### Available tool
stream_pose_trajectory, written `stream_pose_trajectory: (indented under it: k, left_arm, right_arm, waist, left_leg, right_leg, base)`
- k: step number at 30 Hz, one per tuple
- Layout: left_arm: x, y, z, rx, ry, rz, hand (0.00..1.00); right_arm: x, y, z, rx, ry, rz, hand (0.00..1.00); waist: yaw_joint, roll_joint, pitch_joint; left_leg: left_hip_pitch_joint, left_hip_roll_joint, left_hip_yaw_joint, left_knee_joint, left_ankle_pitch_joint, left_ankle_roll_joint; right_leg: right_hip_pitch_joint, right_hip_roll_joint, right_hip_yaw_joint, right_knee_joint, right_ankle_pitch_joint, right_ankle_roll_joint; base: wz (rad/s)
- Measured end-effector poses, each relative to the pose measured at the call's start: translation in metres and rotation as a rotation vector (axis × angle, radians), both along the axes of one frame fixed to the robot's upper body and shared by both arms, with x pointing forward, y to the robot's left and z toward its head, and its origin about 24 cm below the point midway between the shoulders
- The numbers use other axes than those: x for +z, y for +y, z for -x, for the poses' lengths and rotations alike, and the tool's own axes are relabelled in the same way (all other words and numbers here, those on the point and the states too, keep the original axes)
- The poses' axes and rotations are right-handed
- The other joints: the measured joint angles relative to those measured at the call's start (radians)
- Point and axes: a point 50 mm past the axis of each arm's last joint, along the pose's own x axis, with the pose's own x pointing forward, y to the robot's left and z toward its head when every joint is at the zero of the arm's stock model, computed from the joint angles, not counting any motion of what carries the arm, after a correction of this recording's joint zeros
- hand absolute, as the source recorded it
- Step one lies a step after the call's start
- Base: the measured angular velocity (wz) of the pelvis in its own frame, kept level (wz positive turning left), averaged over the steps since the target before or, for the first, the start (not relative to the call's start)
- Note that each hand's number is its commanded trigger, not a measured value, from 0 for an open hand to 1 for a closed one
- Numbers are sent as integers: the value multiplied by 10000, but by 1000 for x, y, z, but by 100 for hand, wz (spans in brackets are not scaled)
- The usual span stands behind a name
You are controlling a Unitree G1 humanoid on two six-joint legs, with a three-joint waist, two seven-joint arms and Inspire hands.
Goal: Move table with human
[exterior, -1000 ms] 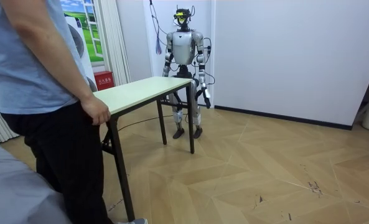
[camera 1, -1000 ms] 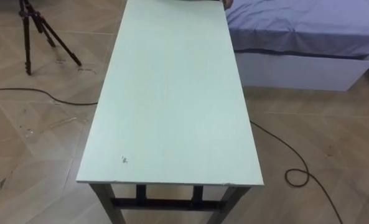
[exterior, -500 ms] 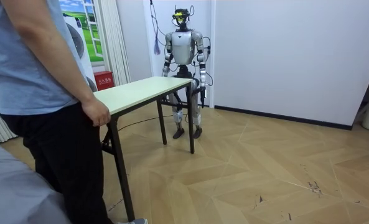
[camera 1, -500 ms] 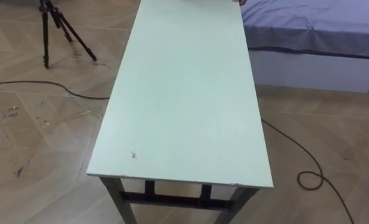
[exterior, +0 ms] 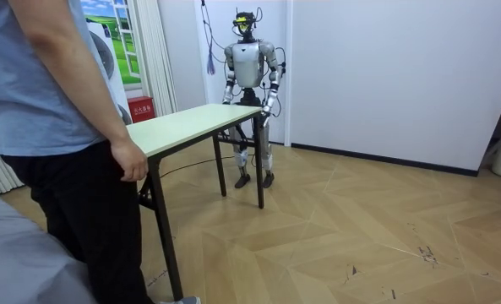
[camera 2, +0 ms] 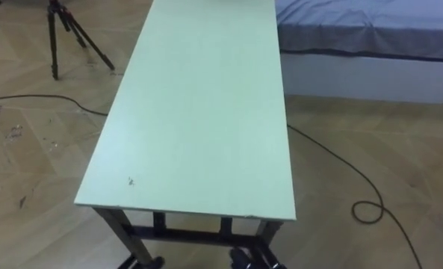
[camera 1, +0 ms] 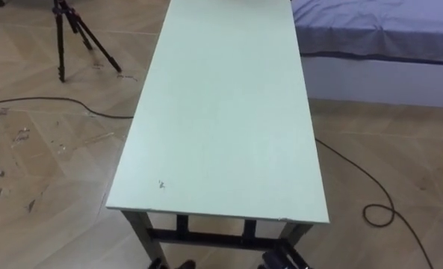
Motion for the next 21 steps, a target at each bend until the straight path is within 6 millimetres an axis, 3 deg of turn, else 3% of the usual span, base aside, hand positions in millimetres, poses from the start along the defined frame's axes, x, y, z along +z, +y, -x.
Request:
stream_pose_trajectory:
  k: [6, 16, 21]
  left_arm:
    - [38, -32, -24, -642, -2015, 1796, 0]
    - [56, -28, -33, -1040, -2680, 1878, 0]
    - [57, -25, -37, -859, -2577, 1919, 0]
  right_arm:
    - [24, 20, -23, 1005, -1625, -953, 0]
    - [30, 20, -30, 844, -1780, -1378, 0]
    - [32, 20, -37, 1141, -1813, -1182, 0]
  waist:
    - [-86, 22, -14]
    - [-412, 33, -24]
    - [-488, 137, 34]
  left_leg:
    - [11, 20, -6, -23, 0, -1]
    - [79, 18, 22, -5, 1, -2]
    - [93, 18, 98, -2, 1, -2]
  right_leg:
    - [3, 13, 1, 17, 1, -3]
    - [60, 0, 4, -2, 0, -2]
    - [50, 6, 25, 7, 3, -2]
  base:
    - [0]
    - [0]
    - [-2]
